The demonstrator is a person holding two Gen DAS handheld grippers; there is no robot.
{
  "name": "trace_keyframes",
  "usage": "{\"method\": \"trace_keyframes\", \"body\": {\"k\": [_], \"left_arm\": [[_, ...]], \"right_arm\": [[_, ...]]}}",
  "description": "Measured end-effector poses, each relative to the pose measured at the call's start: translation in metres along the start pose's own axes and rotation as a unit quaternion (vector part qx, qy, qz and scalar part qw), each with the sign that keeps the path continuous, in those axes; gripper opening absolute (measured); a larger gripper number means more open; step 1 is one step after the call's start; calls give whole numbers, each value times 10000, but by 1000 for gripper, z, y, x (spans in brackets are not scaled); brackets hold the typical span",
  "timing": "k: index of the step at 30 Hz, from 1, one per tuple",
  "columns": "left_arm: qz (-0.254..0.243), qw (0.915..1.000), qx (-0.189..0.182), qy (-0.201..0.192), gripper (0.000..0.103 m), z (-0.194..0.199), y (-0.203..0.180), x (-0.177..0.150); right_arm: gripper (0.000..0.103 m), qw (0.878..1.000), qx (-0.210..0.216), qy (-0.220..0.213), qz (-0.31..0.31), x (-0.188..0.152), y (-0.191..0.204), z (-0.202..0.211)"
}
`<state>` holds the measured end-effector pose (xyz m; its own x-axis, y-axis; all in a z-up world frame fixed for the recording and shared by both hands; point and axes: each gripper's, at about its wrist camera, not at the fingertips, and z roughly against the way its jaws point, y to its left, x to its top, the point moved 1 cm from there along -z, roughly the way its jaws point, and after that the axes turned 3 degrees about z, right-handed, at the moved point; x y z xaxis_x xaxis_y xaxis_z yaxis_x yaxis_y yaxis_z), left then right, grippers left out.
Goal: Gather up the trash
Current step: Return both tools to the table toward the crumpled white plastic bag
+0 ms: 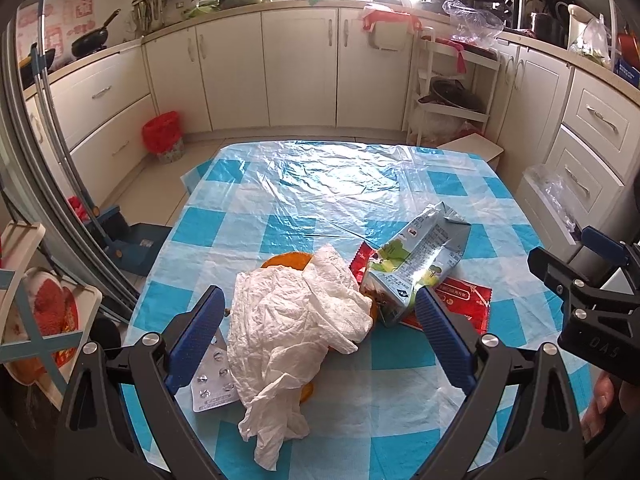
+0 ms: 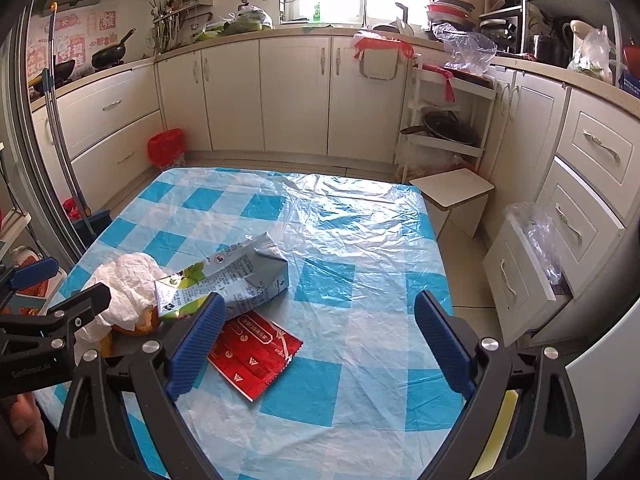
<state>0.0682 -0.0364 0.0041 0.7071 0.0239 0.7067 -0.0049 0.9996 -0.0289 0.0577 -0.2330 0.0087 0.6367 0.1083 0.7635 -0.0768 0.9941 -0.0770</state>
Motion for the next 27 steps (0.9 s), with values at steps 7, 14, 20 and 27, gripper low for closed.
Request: {"method": "trace_keyframes", "body": {"k": [7,14,20,27], "left_arm": [[29,10000,15,70,92,-6,3,0],[44,9999,35,118,92,-9,5,1],[39,9999,46,142,92,-12,6,3],[27,9998,59,163,92,-15,8,4]], "right_arm": [[92,10000,-4,10,2,0,-1,-1],[92,10000,-4,17,3,0,-1,-2],[92,10000,-6,26,1,0,-1,-3],[92,10000,15,71,16,0,-2,-11]]}}
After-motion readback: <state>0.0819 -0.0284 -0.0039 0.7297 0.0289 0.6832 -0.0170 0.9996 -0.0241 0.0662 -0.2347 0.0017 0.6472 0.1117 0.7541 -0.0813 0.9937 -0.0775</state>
